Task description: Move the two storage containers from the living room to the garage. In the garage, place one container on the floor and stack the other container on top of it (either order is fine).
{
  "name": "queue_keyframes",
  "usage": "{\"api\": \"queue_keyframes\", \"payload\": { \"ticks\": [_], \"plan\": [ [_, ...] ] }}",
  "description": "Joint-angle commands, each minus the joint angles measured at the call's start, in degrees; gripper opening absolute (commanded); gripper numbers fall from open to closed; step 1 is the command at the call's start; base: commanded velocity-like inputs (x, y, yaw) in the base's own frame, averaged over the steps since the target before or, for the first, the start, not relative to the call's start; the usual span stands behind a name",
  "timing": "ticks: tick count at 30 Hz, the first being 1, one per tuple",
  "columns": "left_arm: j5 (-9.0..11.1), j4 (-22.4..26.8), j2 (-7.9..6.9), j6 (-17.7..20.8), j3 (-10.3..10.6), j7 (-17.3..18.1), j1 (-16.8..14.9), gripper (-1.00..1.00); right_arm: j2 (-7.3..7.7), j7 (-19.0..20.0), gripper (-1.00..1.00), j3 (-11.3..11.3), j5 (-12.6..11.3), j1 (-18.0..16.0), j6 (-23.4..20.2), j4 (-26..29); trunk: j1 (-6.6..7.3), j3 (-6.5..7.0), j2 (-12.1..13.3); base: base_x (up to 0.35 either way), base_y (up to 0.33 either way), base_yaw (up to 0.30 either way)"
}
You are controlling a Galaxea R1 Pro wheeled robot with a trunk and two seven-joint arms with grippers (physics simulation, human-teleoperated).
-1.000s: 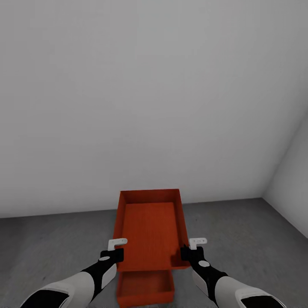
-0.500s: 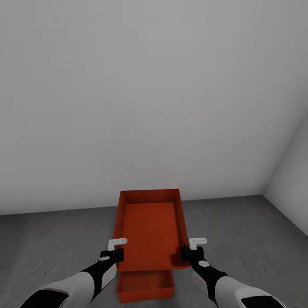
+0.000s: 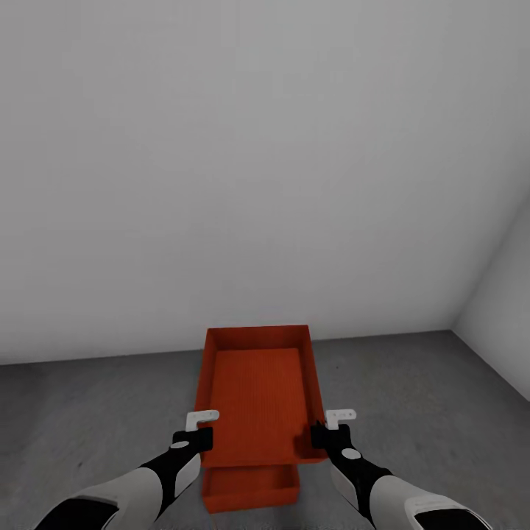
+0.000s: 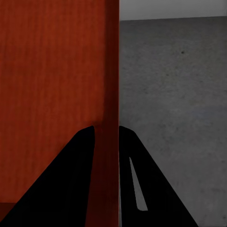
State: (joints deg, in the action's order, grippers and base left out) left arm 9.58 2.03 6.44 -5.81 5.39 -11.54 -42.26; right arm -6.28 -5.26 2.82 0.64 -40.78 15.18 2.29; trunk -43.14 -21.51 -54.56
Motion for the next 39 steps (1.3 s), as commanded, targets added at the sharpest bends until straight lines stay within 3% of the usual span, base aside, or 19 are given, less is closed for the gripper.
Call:
{"api": "queue_keyframes", "payload": {
  "ticks": [1, 39],
  "plan": [
    [0.97, -0.18, -0.64, -0.25, -2.14, -0.41, -0.01, -1.00, -0.05, -0.28, -1.00, -4.05, 1.21, -0.09, 0.81, 0.18, 0.00, -0.16, -0.05, 0.000, 0.000, 0.000],
    [0.97, -0.18, -0.64, -0.25, -2.13, -0.41, -0.01, -1.00, -0.05, -0.28, -1.00, -4.05, 1.21, -0.09, 0.80, 0.18, 0.00, -3.64, -0.05, 0.000, 0.000, 0.000]
  ]
}}
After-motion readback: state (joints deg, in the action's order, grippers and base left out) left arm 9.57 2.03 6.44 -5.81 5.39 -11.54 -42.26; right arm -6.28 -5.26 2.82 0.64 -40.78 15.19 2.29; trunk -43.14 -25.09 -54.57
